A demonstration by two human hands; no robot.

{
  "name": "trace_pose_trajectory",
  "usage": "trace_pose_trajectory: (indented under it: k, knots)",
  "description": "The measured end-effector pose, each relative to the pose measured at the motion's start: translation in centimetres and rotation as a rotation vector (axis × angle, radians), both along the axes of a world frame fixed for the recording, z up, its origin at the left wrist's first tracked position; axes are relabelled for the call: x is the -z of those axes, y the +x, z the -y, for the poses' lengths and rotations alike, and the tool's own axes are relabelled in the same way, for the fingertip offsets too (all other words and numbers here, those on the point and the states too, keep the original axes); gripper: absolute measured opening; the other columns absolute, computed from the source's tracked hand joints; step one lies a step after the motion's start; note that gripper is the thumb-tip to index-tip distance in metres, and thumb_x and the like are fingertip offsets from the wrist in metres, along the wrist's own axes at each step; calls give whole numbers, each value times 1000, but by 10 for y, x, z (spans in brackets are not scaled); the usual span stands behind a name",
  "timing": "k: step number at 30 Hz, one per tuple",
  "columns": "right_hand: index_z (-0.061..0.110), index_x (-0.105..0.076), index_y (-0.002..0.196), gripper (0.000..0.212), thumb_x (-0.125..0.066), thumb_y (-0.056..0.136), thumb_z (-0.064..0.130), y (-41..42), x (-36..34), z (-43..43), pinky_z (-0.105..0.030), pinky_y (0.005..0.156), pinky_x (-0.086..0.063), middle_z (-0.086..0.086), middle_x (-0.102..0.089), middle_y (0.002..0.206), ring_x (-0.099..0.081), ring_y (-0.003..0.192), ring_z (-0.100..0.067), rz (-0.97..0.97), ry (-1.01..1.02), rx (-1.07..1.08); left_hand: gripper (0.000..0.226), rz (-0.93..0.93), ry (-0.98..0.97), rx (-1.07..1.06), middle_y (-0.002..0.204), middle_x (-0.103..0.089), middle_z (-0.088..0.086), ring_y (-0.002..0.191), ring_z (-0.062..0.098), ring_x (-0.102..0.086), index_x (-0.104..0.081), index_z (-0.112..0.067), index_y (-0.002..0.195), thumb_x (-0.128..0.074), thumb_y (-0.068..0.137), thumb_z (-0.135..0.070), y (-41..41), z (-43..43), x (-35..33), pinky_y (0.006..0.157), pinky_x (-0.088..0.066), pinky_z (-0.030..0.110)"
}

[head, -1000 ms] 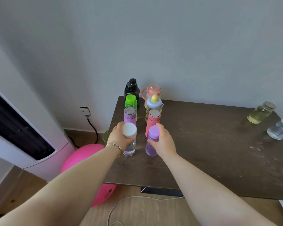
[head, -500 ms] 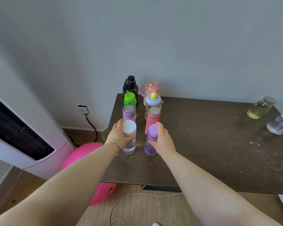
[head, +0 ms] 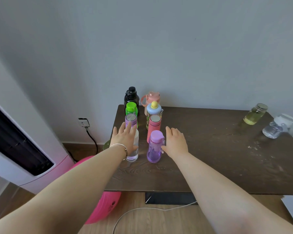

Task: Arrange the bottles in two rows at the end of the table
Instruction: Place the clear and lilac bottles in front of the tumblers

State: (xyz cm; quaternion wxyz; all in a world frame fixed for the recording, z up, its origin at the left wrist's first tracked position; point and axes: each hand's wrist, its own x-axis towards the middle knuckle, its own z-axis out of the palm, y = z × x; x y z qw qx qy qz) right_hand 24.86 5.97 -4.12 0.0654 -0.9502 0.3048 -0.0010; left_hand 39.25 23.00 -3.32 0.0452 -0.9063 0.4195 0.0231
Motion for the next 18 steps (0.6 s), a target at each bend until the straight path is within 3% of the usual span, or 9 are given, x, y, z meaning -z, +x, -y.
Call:
trace_pose_trajectory:
  k: [4,14,18]
  knots:
    - [14,-18,156,82,-64,93,40,-25,-14,1,-48,123,-17,-12,-26,162,-17,152,-32,-54,-89,43,92,8,-25,67,164,-3,6,150,30,-3,-4,-23,155,-55,87,-57,-21,10,-11,118,-14,57]
    - [14,-12,158,81,-57,97,43,-103,-32,43,-47,124,-13,-11,-23,162,-12,153,-30,-52,-137,188,86,36,-80,227,159,-14,9,147,32,-11,-12,-22,152,-58,86,-51,-68,72,-31,117,-19,55]
    - [14,-12,158,82,-57,97,45,-143,-34,78,-47,124,-13,-11,-23,163,-13,153,-29,-33,-123,257,87,68,-36,278,162,-7,11,149,32,-6,-7,-21,154,-57,89,-51,-95,114,-34,119,-16,51]
